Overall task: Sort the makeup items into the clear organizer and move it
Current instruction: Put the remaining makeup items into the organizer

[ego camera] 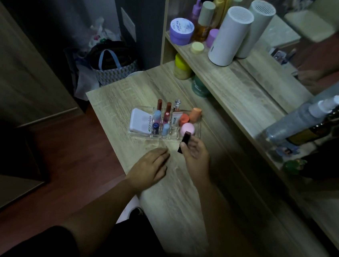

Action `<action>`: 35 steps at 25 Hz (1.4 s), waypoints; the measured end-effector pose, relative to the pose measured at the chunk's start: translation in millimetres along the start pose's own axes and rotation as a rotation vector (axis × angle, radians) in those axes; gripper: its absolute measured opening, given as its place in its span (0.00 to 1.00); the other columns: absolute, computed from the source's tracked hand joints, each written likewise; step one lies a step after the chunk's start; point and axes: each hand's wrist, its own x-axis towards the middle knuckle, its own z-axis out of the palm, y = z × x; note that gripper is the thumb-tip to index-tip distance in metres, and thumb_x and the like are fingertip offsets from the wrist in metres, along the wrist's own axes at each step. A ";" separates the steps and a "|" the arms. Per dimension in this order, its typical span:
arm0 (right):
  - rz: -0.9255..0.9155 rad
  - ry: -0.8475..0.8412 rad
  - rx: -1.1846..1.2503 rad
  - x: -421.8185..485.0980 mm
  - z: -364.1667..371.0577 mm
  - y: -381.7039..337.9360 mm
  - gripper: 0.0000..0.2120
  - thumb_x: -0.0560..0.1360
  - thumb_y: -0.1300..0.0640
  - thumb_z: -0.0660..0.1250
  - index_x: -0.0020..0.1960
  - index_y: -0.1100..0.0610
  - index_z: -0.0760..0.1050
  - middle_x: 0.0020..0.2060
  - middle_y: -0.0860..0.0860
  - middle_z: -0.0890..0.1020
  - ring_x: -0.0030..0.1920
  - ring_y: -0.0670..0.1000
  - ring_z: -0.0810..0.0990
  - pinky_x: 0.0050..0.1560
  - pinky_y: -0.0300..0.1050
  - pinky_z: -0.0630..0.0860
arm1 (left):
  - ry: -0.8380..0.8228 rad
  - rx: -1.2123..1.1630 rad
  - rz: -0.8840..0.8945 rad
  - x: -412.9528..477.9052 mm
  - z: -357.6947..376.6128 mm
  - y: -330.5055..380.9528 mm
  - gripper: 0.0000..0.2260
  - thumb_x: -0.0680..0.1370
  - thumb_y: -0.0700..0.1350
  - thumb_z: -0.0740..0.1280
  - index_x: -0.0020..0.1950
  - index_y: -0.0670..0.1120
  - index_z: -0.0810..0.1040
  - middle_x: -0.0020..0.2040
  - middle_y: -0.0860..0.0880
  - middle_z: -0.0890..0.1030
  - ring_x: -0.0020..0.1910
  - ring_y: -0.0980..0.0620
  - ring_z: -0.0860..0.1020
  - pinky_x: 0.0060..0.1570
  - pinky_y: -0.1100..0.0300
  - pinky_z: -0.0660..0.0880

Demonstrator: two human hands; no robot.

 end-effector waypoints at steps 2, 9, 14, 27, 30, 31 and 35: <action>0.049 -0.031 0.137 4.1 -3.9 -3.1 0.12 0.74 0.63 0.69 0.55 0.51 0.76 0.48 0.48 0.83 0.46 0.39 0.82 0.46 0.31 0.79 | -0.042 0.036 0.022 -0.6 5.0 -4.3 0.20 0.73 0.41 0.72 0.62 0.35 0.77 0.63 0.36 0.79 0.63 0.37 0.76 0.63 0.42 0.74; 0.109 -0.141 0.315 23.0 -2.6 -8.7 0.14 0.77 0.64 0.64 0.61 0.56 0.73 0.57 0.55 0.80 0.57 0.53 0.80 0.55 0.43 0.78 | -0.078 0.049 0.011 -1.2 9.9 -11.9 0.22 0.75 0.46 0.70 0.66 0.38 0.75 0.67 0.40 0.76 0.68 0.41 0.73 0.68 0.45 0.70; 0.133 -0.156 0.472 34.2 2.7 -13.7 0.22 0.77 0.68 0.61 0.68 0.52 0.67 0.61 0.52 0.74 0.60 0.52 0.78 0.53 0.43 0.79 | -0.068 0.055 0.024 -1.7 12.2 -13.8 0.22 0.74 0.47 0.69 0.65 0.39 0.76 0.66 0.40 0.77 0.68 0.42 0.73 0.67 0.46 0.70; -0.405 -0.131 -0.316 40.2 6.6 -10.4 0.17 0.74 0.69 0.65 0.62 0.60 0.75 0.57 0.59 0.81 0.54 0.51 0.81 0.55 0.42 0.79 | -0.017 0.061 0.043 -3.1 16.2 -16.2 0.21 0.74 0.46 0.70 0.64 0.38 0.77 0.65 0.40 0.78 0.67 0.41 0.74 0.66 0.47 0.71; -0.436 -0.144 -0.391 39.2 10.0 -13.4 0.16 0.75 0.69 0.64 0.61 0.63 0.75 0.56 0.60 0.81 0.53 0.53 0.81 0.56 0.47 0.80 | -0.015 0.053 0.039 -3.3 16.4 -16.0 0.21 0.74 0.46 0.70 0.64 0.38 0.77 0.65 0.40 0.78 0.67 0.41 0.74 0.66 0.46 0.72; -0.453 -0.148 -0.411 37.6 10.6 -13.5 0.16 0.74 0.70 0.64 0.61 0.63 0.76 0.55 0.60 0.81 0.53 0.53 0.81 0.56 0.48 0.80 | -0.018 0.053 0.039 -3.3 16.4 -16.0 0.21 0.74 0.46 0.70 0.64 0.39 0.77 0.65 0.40 0.78 0.67 0.41 0.74 0.66 0.46 0.72; -0.475 -0.144 -0.519 34.8 11.2 -14.1 0.16 0.76 0.68 0.63 0.62 0.63 0.76 0.56 0.60 0.79 0.56 0.53 0.78 0.58 0.47 0.77 | -0.021 0.056 0.038 -3.3 15.7 -15.9 0.21 0.74 0.47 0.70 0.64 0.39 0.76 0.65 0.40 0.78 0.67 0.41 0.74 0.66 0.46 0.72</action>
